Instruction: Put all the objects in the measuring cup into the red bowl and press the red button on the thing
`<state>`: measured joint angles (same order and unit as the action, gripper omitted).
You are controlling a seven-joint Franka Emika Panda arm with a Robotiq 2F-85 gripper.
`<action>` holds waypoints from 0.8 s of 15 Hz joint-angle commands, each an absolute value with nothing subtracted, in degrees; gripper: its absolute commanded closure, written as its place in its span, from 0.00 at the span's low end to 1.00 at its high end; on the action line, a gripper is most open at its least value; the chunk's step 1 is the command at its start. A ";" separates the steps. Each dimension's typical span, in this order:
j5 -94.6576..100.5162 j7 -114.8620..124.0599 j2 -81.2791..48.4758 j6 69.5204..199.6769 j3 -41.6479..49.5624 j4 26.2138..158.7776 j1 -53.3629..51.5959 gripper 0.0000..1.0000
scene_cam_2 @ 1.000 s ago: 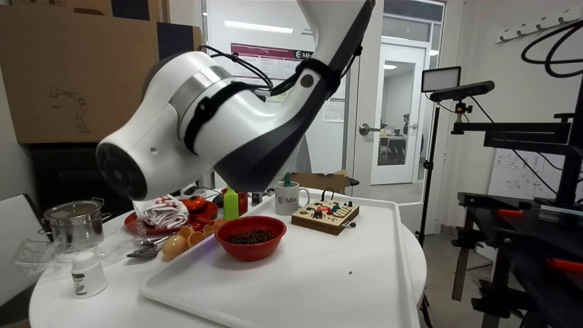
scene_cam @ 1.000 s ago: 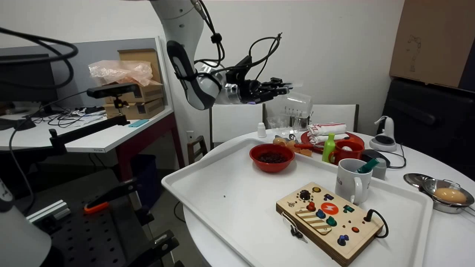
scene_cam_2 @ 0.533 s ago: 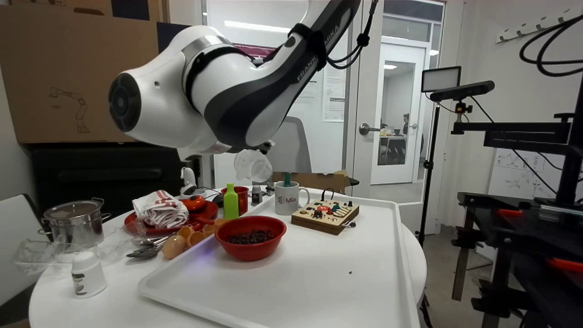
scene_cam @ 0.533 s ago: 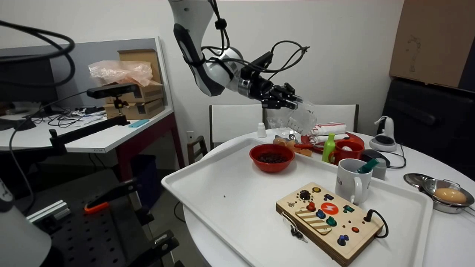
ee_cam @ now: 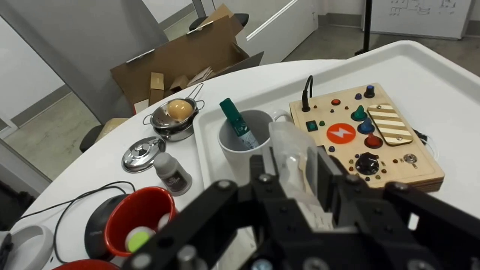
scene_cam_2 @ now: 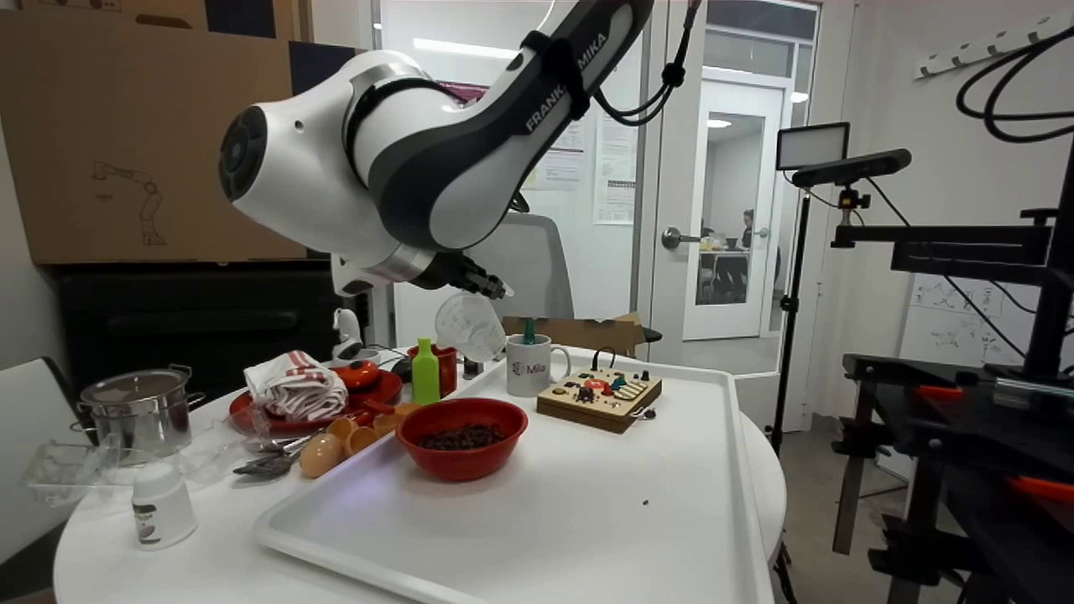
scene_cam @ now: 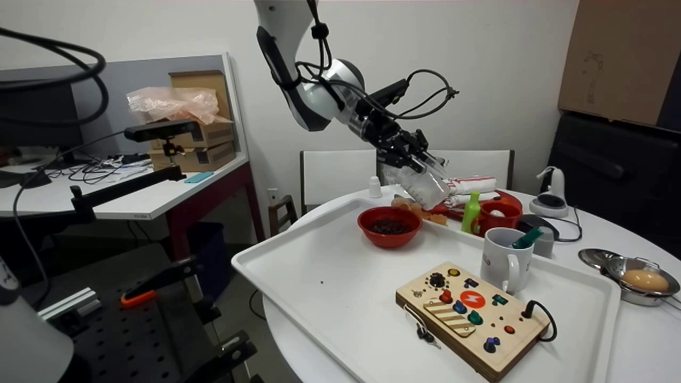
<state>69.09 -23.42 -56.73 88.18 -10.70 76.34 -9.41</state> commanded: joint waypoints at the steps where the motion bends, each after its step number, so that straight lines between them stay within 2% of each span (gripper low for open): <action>1: 65.48 -25.06 -56.49 90.31 -10.42 75.85 -9.54 0.93; 12: 35.68 -30.51 -56.65 97.55 -10.15 72.06 -0.73 0.93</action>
<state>42.94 -28.83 -56.79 96.35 -10.60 73.69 -2.70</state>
